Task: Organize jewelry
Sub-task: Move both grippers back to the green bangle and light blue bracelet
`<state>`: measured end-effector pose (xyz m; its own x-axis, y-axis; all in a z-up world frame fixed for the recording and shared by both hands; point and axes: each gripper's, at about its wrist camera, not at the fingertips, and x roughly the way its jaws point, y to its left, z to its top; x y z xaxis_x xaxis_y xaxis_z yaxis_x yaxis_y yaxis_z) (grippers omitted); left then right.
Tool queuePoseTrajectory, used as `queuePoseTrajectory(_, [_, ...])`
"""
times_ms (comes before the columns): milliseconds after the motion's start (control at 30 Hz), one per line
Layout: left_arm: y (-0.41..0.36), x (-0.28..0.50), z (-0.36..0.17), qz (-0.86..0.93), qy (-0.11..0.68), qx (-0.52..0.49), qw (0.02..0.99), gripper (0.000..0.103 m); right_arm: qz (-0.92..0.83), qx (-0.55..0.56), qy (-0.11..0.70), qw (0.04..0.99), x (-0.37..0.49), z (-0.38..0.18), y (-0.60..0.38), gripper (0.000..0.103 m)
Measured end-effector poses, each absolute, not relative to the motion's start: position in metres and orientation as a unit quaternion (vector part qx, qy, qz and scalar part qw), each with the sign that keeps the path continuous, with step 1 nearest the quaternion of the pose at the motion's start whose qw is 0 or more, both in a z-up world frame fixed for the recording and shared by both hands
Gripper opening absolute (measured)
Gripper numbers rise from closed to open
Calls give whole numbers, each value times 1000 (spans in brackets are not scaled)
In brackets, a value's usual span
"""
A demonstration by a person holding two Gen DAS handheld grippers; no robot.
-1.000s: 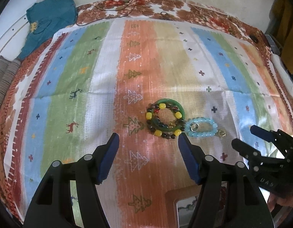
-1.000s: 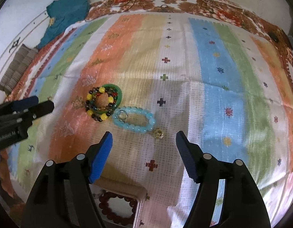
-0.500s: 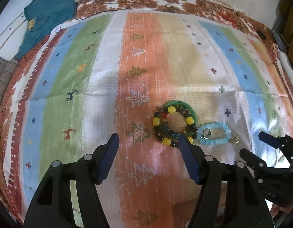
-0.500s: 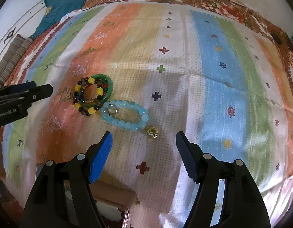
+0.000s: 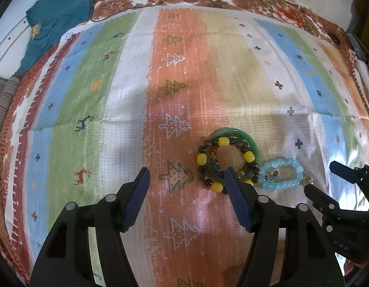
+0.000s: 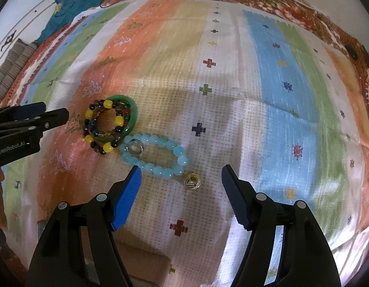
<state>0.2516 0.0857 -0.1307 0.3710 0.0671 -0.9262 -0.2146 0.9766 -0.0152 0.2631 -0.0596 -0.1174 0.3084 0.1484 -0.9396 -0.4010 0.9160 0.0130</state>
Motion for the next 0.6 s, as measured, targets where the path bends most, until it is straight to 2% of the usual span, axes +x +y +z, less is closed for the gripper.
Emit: queuePoseTrajectory(600, [94, 267, -163, 94, 582, -56, 806, 64, 164, -110, 579, 791, 283, -137, -55, 69])
